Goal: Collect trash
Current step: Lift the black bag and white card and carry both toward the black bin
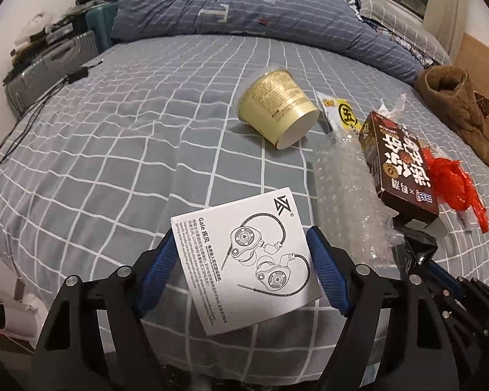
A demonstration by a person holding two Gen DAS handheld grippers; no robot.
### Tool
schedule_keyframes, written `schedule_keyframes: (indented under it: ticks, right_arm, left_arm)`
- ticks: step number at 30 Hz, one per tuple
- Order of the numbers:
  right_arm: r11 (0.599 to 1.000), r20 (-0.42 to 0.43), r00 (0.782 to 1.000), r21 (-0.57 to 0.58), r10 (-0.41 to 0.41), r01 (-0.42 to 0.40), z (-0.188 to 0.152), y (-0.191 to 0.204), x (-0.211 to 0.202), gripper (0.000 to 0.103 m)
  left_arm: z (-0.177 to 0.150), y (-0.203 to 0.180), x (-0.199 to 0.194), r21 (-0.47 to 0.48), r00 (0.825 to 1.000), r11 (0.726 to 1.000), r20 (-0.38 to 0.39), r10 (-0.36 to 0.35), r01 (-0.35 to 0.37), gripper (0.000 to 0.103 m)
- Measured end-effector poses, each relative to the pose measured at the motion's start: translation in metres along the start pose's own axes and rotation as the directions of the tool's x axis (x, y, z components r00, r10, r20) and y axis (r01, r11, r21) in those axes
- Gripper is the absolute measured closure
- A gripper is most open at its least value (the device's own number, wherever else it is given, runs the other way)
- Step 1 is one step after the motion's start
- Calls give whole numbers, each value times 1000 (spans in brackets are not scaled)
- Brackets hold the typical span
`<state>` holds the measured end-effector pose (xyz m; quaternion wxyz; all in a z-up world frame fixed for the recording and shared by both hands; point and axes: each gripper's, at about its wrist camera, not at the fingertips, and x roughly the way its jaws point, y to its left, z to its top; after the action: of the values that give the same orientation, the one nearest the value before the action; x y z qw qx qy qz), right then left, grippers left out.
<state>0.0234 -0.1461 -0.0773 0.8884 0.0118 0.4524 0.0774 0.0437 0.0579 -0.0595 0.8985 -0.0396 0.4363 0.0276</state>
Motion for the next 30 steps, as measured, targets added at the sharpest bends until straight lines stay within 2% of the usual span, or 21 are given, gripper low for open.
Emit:
schedule_keyframes:
  ticks: [19, 30]
  right_arm:
    - [998, 131, 991, -42, -38, 44, -9, 5, -69, 88]
    - [996, 160, 986, -66, -45, 56, -31, 15, -101, 88]
  left_arm:
    - [-28, 0, -63, 6, 996, 998, 60, -58, 58, 27]
    - [-51, -11, -103, 34, 992, 996, 96, -81, 78, 27]
